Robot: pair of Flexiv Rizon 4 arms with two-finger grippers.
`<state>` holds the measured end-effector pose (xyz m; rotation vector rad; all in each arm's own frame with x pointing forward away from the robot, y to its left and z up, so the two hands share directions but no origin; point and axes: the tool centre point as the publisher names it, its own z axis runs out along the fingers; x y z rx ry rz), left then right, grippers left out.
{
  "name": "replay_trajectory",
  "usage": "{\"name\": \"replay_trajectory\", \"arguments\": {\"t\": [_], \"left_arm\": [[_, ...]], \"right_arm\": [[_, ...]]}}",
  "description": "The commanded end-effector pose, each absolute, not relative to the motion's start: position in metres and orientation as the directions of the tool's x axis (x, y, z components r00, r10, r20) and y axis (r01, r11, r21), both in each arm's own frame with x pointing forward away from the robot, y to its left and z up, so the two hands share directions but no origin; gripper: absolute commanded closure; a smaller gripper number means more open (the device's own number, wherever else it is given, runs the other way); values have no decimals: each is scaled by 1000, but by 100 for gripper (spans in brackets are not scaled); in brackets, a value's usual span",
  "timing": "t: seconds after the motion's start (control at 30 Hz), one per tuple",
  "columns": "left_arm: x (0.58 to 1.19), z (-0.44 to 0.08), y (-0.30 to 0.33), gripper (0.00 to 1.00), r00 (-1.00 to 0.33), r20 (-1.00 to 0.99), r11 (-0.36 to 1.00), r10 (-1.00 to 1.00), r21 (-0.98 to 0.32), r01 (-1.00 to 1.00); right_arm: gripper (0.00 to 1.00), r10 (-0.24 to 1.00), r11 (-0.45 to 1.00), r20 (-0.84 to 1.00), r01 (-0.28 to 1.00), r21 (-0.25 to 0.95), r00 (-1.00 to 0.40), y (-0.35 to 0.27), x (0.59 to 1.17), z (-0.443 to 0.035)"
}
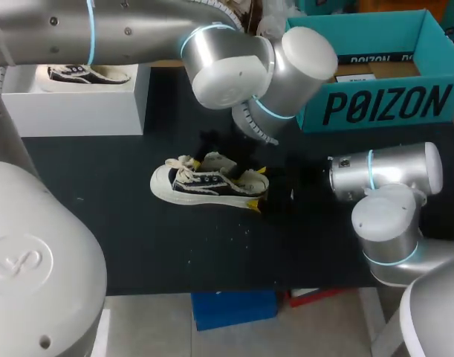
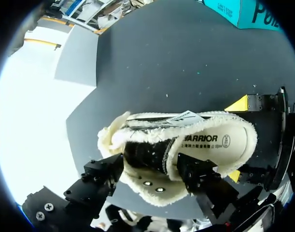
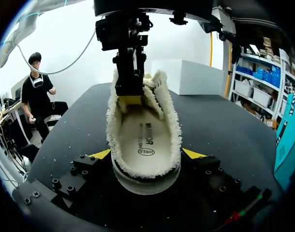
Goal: Take the shoe out of the shoebox, open the shoe tongue, remove and reinsert the insole, then place the shoe into the shoebox
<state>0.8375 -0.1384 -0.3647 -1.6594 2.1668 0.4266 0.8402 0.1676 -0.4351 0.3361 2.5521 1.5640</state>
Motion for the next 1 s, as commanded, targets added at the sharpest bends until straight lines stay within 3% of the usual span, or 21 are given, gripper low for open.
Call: {"name": "replay_trajectory", "arguments": {"t": [0.03,0.07,0.13,1.0], "left_arm": [[837,-371,-145,80,-224,-520,253,-824,16,-967],[837,-371,-145,83,-221,-524,250,-823,17,-968],[838,-373,-142,100,-213,-534,240,-818,18,-971],[851,-328,-139,100,-88,-362,149,-928,-143,-978]], "right_arm": [[100,258,440,6,123,890,-966,170,842,-437],[100,258,440,6,123,890,-966,170,842,-437],[100,258,440,6,123,890,-966,170,842,-437],[100,258,440,6,123,890,-966,170,842,-437]]}}
